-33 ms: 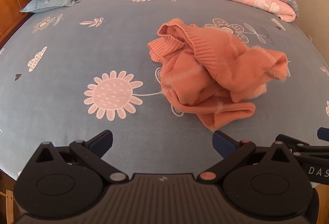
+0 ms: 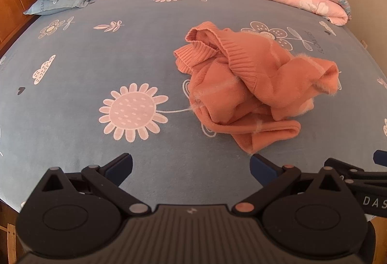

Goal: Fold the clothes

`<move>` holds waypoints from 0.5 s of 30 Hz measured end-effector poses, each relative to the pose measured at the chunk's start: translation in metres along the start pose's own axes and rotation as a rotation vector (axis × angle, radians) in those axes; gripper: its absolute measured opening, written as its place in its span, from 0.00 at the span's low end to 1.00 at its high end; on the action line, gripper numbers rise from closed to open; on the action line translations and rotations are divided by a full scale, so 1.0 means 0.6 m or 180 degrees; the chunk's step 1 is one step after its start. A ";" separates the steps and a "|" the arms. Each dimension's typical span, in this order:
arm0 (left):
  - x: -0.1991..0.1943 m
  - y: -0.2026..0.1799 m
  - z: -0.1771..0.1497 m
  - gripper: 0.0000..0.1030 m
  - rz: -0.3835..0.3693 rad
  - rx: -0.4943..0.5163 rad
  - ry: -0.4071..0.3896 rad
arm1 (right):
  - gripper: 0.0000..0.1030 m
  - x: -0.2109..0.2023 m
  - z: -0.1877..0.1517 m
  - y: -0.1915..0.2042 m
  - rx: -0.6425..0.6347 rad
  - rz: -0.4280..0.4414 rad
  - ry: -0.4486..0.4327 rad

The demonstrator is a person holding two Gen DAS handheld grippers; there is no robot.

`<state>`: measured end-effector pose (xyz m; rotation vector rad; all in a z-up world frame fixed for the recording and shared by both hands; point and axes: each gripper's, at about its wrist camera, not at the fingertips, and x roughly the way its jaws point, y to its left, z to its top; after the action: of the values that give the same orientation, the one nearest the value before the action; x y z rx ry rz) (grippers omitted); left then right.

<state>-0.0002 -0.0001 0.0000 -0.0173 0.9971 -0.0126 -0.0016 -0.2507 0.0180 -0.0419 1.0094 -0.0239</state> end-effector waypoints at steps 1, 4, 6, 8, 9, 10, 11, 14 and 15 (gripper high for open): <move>0.000 0.000 0.000 1.00 -0.0001 0.0007 -0.0002 | 1.00 0.000 0.000 0.000 -0.0001 0.0005 -0.0002; -0.001 -0.001 -0.002 1.00 -0.0004 0.0030 -0.0010 | 1.00 -0.001 -0.001 -0.001 -0.0005 0.0020 -0.0006; 0.000 -0.001 -0.002 1.00 0.0002 0.0028 -0.0004 | 1.00 -0.002 -0.001 -0.001 -0.0007 0.0029 -0.0010; 0.000 -0.004 -0.003 1.00 0.0019 0.0015 -0.0010 | 1.00 -0.002 -0.002 -0.002 -0.0010 0.0039 -0.0013; -0.001 -0.005 -0.003 1.00 0.0024 0.0019 -0.0013 | 1.00 -0.002 -0.002 -0.002 -0.0011 0.0044 -0.0015; -0.003 -0.005 -0.001 1.00 0.0029 0.0028 -0.0016 | 1.00 -0.003 -0.002 -0.002 -0.0012 0.0049 -0.0016; -0.004 -0.005 -0.005 1.00 0.0028 0.0046 -0.0029 | 1.00 -0.003 -0.002 -0.002 -0.0014 0.0054 -0.0018; -0.005 -0.006 -0.005 1.00 0.0030 0.0058 -0.0029 | 1.00 -0.004 -0.003 -0.003 -0.0017 0.0069 -0.0023; -0.005 -0.006 -0.006 1.00 0.0026 0.0058 -0.0031 | 1.00 -0.004 -0.003 -0.003 -0.0019 0.0074 -0.0024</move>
<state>-0.0048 -0.0036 0.0010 0.0032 0.9874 -0.0140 -0.0045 -0.2526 0.0190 -0.0357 1.0023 0.0003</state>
